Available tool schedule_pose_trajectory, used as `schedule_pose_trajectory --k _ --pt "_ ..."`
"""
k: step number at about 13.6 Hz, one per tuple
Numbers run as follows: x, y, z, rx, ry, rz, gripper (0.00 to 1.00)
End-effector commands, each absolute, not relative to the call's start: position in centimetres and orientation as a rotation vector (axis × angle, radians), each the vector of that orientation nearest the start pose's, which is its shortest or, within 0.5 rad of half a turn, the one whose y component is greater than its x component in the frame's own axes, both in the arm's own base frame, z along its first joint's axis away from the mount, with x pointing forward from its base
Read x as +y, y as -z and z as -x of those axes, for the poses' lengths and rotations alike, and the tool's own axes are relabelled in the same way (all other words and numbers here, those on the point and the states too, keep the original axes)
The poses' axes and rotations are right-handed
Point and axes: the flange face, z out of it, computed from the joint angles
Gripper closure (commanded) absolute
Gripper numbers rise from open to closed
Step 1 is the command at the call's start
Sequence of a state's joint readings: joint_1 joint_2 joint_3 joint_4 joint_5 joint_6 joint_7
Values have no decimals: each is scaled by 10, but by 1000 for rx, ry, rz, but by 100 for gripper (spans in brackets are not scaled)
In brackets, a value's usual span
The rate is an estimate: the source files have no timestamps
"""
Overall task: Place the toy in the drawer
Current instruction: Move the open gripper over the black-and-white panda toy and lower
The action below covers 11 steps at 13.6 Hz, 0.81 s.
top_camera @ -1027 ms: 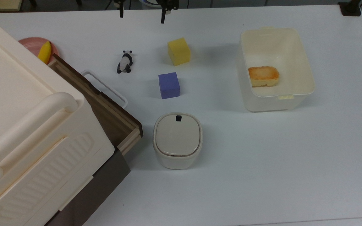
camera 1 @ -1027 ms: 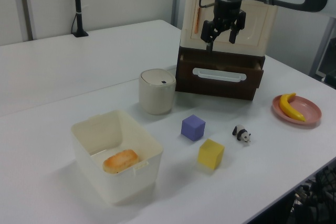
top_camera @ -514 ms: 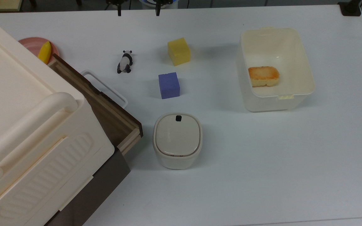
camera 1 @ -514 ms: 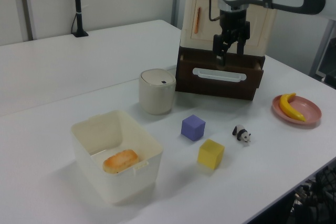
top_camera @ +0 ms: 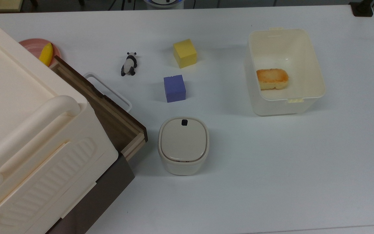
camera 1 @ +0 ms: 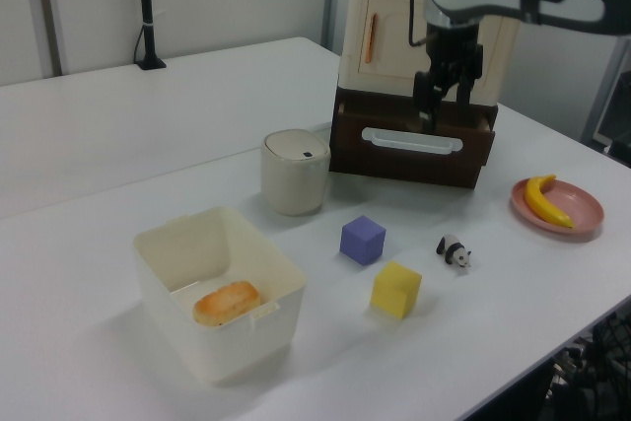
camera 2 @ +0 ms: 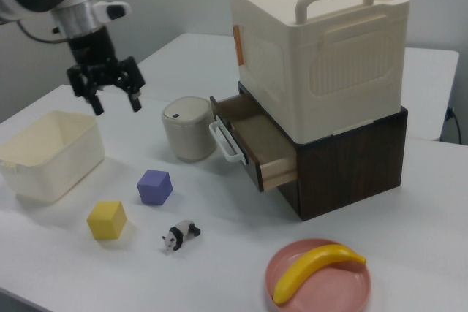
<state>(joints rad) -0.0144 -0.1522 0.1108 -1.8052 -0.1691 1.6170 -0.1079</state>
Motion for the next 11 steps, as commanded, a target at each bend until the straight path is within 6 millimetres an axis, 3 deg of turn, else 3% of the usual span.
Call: schedule_pose_trajectory --k 1,2,5,7,9,11 --pt "54 -568 -450 -402 30 3303 0" --pt "63 -561 -449 -401 18 3299 0" --pt "61 -554 -451 -343 -16 3305 0" --pt "52 -553 -457 -310 34 3305 0" --pt "28 -533 -466 -237 129 3298 0" --pt "19 -517 -474 -218 116 3298 0"
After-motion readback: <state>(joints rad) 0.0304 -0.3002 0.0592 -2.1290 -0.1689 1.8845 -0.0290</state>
